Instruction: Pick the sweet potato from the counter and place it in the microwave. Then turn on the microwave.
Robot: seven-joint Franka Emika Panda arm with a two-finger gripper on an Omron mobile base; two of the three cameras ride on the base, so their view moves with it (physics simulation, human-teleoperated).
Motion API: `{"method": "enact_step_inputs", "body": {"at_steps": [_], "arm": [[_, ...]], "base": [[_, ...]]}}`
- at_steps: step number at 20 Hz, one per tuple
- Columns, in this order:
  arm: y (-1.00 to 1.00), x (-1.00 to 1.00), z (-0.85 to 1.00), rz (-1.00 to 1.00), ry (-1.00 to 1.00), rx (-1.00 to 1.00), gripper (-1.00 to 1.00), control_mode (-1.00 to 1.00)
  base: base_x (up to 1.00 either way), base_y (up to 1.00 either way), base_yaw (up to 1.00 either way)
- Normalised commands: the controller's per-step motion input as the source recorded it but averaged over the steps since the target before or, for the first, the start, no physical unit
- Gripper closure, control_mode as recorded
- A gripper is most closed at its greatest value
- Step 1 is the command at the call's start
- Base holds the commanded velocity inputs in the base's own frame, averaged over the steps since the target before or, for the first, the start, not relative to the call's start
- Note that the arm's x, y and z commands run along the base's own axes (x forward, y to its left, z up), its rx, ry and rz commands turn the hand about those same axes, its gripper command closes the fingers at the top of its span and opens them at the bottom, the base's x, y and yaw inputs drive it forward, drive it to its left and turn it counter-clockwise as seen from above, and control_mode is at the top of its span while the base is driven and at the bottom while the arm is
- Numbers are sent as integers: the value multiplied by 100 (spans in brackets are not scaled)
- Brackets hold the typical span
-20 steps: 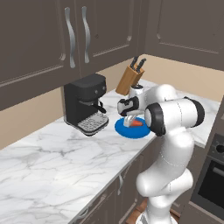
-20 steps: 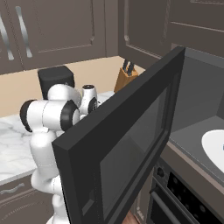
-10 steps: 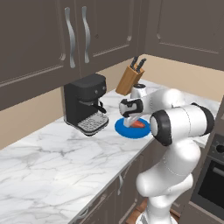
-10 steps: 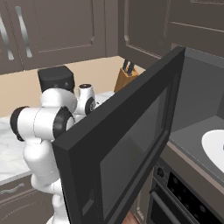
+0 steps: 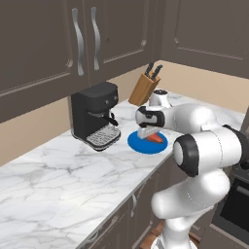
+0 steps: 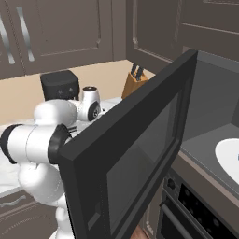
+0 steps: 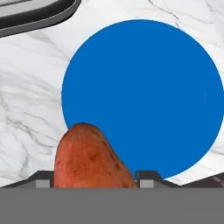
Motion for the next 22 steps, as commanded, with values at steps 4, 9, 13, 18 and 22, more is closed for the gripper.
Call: {"method": "enact_step_inputs", "body": {"at_steps": [4, 9, 13, 18, 22], "arm": [[0, -38, 20, -18, 0, 3, 100, -100], [0, -40, 19, -18, 0, 1, 100, -100], [0, -40, 18, -19, 0, 0, 100, -100], [0, -40, 18, -20, 0, 0, 100, -100], [0, -40, 20, -19, 0, 0, 100, -100]], "base": [[0, 0, 0], [0, 0, 0], [0, 0, 0], [0, 0, 0], [0, 0, 0]]}}
